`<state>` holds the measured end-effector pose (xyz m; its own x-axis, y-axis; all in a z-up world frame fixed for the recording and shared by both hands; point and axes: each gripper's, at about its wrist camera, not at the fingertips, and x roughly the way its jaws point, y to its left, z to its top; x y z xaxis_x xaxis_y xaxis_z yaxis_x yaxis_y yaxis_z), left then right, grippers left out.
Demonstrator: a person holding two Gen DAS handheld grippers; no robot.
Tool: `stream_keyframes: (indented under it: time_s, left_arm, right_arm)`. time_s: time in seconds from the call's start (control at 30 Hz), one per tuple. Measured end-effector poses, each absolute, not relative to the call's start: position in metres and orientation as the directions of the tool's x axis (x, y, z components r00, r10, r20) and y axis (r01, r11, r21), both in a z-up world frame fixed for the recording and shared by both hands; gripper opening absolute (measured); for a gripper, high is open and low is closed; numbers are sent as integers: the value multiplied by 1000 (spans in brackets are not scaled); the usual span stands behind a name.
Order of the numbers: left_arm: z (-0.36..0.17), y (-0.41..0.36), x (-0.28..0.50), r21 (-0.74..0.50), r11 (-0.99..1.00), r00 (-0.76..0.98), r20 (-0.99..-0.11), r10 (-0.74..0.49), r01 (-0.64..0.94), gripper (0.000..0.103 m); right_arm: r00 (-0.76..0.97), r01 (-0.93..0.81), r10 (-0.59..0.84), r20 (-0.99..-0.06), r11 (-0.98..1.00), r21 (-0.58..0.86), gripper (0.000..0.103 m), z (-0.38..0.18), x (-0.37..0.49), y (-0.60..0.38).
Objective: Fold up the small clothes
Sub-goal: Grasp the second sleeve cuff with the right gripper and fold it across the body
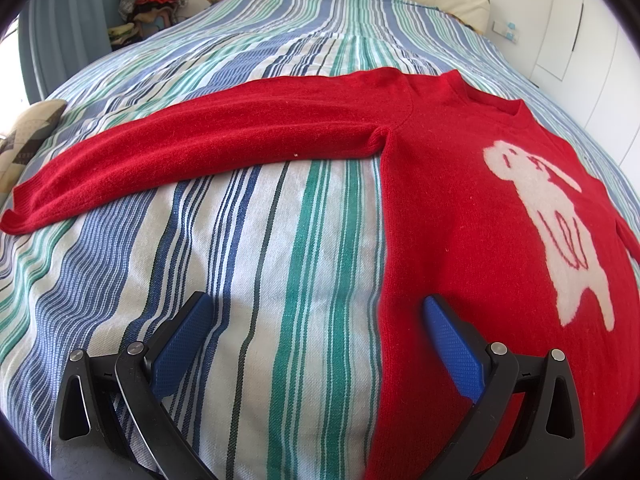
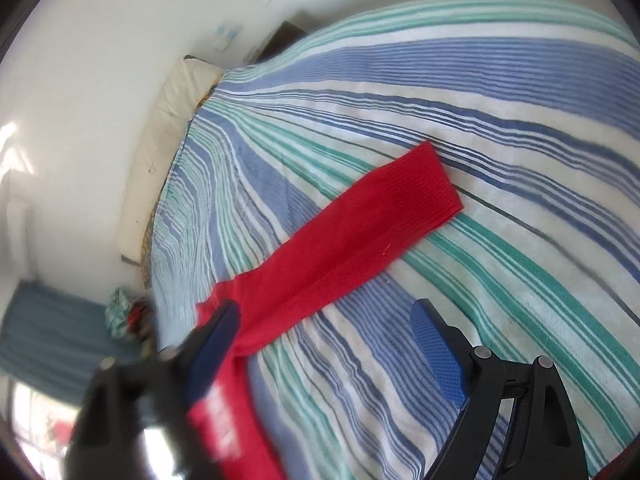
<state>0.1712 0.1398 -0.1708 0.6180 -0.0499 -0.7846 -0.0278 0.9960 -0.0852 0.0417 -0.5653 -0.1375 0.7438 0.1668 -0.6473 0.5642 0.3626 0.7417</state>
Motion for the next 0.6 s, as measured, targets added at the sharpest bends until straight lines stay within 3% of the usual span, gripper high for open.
stream_keyframes:
  time_s: [0.07,0.2,0.27,0.3,0.47,0.6]
  left_arm:
    - [-171,140,171,-85,996,618,-784,-50,-28,103]
    - [-171,140,171,-85,996,618,-784,-50,-28,103]
    - [-171,140,171,-85,996,618,-784,-50,-28,103]
    - [-171,140,171,-85,996,618,-784,-50,-28,103]
    - [-171,140,171,-85,996,618,-785,-50,-28,103]
    - [-171,140,171,-85,996,618,-784,-50,-28,103]
  right_arm:
    - [721,628,165,-673,255,735,80,-170,48,-583]
    - [783,601,33,-622,218,769,74,-178,61,-599]
    - [765,610,59,-642,254,750,39,-179,80,-597]
    - [733,637,67,-677,282,717,5,-177,89,-597]
    - [695,630,-118,-709,576,521,5,-89,132,-578]
    - [740,414,-162,-652,875,252,5,4,198,-502]
